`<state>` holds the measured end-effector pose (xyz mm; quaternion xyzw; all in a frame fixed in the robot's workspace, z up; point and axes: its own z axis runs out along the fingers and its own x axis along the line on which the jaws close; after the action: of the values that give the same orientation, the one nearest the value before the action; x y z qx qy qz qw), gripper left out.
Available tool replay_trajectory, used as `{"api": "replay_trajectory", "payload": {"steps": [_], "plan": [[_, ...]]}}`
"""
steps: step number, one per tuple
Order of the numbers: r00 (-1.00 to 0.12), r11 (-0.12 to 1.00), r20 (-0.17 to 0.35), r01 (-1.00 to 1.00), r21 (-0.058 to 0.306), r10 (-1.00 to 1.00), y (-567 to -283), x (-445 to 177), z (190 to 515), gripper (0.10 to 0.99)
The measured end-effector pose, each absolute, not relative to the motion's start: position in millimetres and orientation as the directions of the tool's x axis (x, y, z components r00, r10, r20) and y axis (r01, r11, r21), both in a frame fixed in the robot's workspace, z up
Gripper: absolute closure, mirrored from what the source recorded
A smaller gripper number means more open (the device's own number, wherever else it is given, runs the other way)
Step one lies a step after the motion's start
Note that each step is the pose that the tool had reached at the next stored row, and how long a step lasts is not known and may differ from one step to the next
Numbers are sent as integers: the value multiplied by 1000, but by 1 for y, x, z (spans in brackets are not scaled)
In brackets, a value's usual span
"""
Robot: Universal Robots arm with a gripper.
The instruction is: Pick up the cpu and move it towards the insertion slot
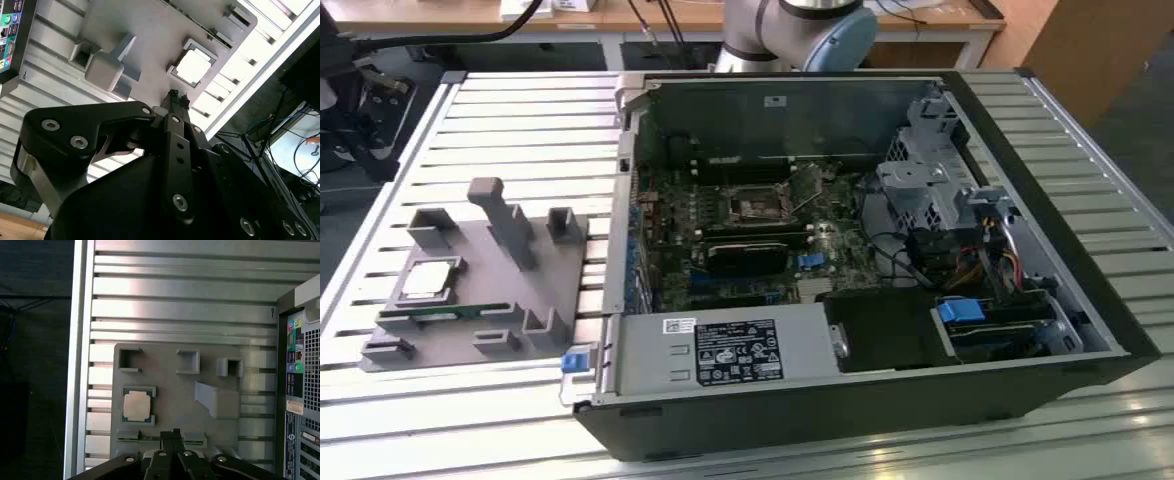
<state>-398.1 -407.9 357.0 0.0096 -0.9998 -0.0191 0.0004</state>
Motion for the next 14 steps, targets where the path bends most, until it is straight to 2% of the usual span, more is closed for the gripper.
{"api": "replay_trajectory", "payload": {"steps": [14], "plan": [[-1000, 999, 1, -19, 38, -19, -408, -400, 357, 980]]}}
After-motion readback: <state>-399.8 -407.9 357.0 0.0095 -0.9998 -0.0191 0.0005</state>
